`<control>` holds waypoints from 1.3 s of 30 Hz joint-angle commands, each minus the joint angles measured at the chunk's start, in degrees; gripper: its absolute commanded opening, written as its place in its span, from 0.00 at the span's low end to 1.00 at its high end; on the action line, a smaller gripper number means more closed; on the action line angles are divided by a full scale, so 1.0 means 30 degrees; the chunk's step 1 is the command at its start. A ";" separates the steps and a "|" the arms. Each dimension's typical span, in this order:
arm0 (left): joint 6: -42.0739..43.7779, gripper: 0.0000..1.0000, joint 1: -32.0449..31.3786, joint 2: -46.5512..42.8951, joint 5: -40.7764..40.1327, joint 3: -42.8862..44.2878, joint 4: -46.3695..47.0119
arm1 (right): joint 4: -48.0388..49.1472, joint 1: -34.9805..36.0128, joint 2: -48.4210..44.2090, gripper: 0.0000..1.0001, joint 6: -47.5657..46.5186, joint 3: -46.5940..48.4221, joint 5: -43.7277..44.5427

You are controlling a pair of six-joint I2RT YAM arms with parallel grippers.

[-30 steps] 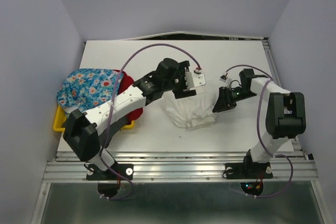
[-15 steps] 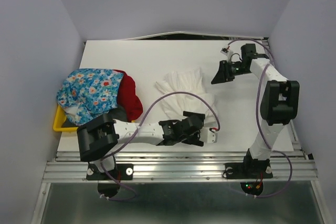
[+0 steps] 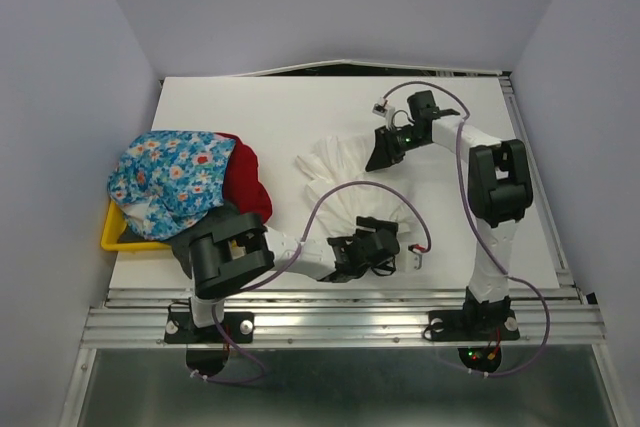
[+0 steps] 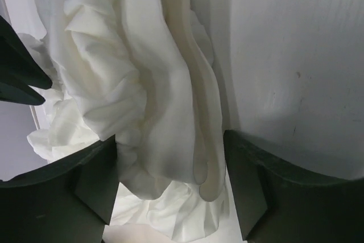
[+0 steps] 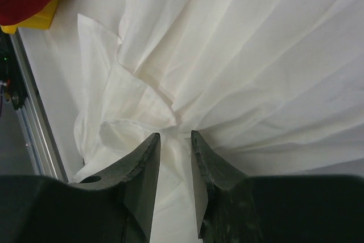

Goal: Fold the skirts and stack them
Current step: Fold the skirt

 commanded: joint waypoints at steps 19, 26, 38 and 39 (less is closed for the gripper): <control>-0.3507 0.00 -0.0325 -0.5204 0.7080 0.0064 -0.6155 | 0.1113 0.0485 -0.3714 0.57 -0.0079 -0.2014 0.1086; -0.5001 0.00 -0.0325 -0.5911 0.9197 0.0649 -0.8120 | 0.1026 0.0133 0.0854 0.61 0.0070 0.3441 0.2581; -0.6408 0.00 0.1605 -0.5942 1.1714 0.3723 -1.0667 | -0.1697 0.0775 0.3204 0.31 -0.2564 0.0902 -0.1048; -0.6496 0.00 0.1957 -0.5796 1.2007 0.4509 -1.1076 | -0.1931 0.0778 0.3116 0.28 -0.2770 0.0634 -0.1573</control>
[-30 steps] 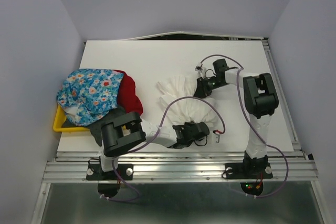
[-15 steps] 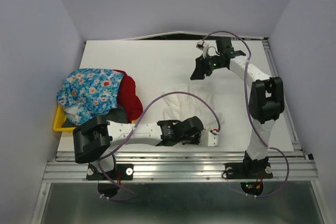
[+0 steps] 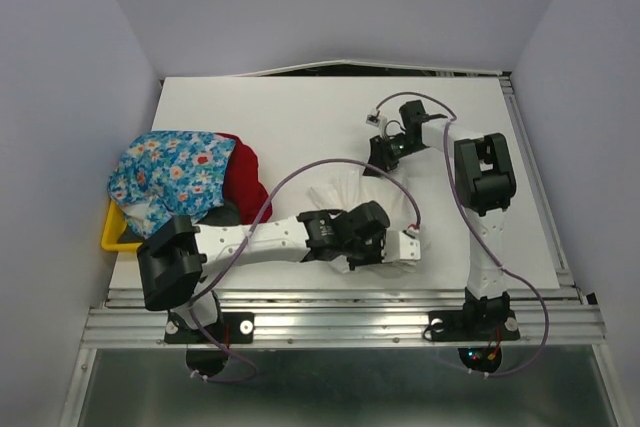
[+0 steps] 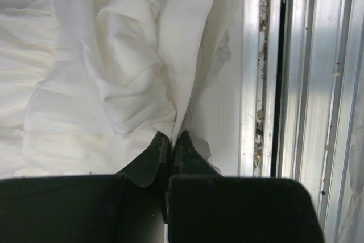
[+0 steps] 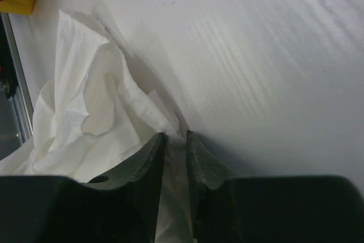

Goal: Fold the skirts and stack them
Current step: Fold the skirt

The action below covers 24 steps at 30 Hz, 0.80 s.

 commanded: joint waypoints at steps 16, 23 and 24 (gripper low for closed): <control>-0.0549 0.00 0.8602 0.5744 0.8951 0.8044 -0.3567 | -0.3115 0.1050 -0.2131 0.13 -0.3673 -0.3643 -0.2600; -0.2248 0.00 1.0743 0.7331 1.0306 0.6815 -0.1637 | -0.3641 0.1050 -0.1985 0.13 -0.4550 -0.3526 -0.2511; -0.2366 0.00 1.0890 0.7419 1.0452 0.6872 -0.1315 | -0.3817 0.1224 -0.1897 0.13 -0.4696 -0.3438 -0.2598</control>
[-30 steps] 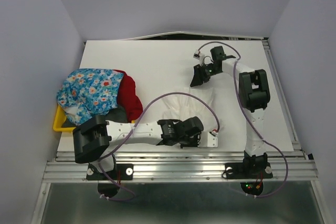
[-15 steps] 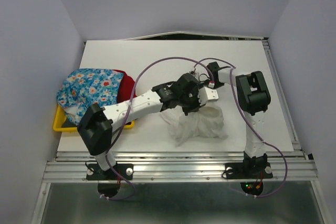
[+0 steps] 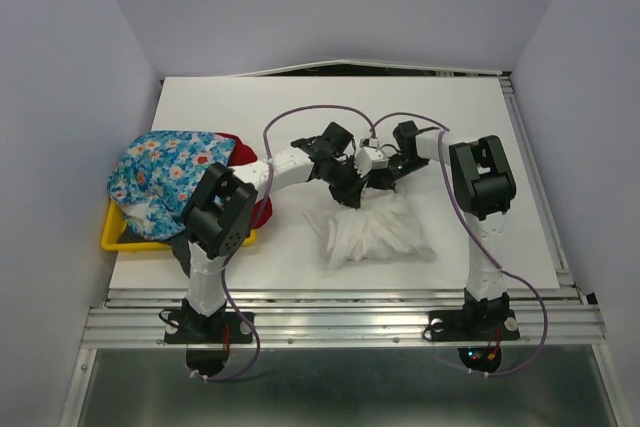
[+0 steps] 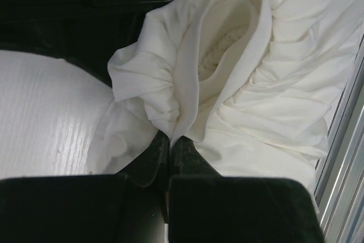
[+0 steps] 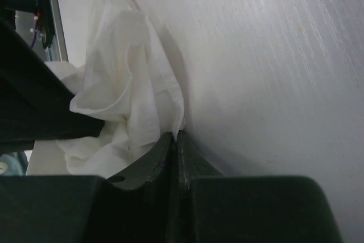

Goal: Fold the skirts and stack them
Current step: Fold the skirt

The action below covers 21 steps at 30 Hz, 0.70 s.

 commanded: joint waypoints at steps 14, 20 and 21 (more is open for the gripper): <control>-0.2081 0.00 0.0875 0.1754 0.0029 0.1218 0.0772 | -0.0849 0.0396 -0.0451 0.21 -0.0154 0.0425 -0.0146; -0.3923 0.00 0.0875 0.4658 0.0554 0.2596 -0.0343 | 0.0678 -0.1003 -0.1155 0.50 0.2777 0.2237 0.5881; -0.4189 0.01 0.0875 0.4749 0.0614 0.2596 -0.0342 | 0.0678 -0.1416 -0.1213 0.51 0.2986 0.2242 0.5892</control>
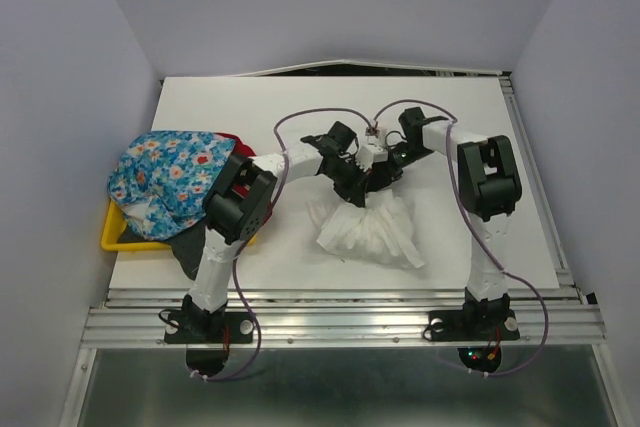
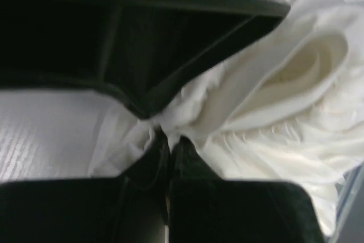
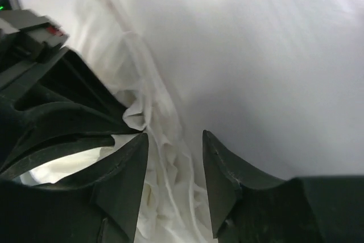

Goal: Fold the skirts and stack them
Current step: Fold the skirt

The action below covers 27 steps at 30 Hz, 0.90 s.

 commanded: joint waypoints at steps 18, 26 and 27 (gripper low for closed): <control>-0.4105 0.28 0.0081 0.2630 -0.1136 0.1150 0.0921 | 0.3595 -0.4288 -1.3558 0.57 0.5789 -0.3011 0.8444; -0.5396 0.43 0.0139 0.2803 -0.1865 0.1847 0.2419 | 0.6112 0.1244 -1.6027 0.55 0.7694 -0.9690 0.9556; -0.5249 0.43 0.0139 0.3009 -0.1955 0.2346 0.2127 | 0.6901 0.1513 -1.5736 0.55 0.7842 -1.0307 0.9992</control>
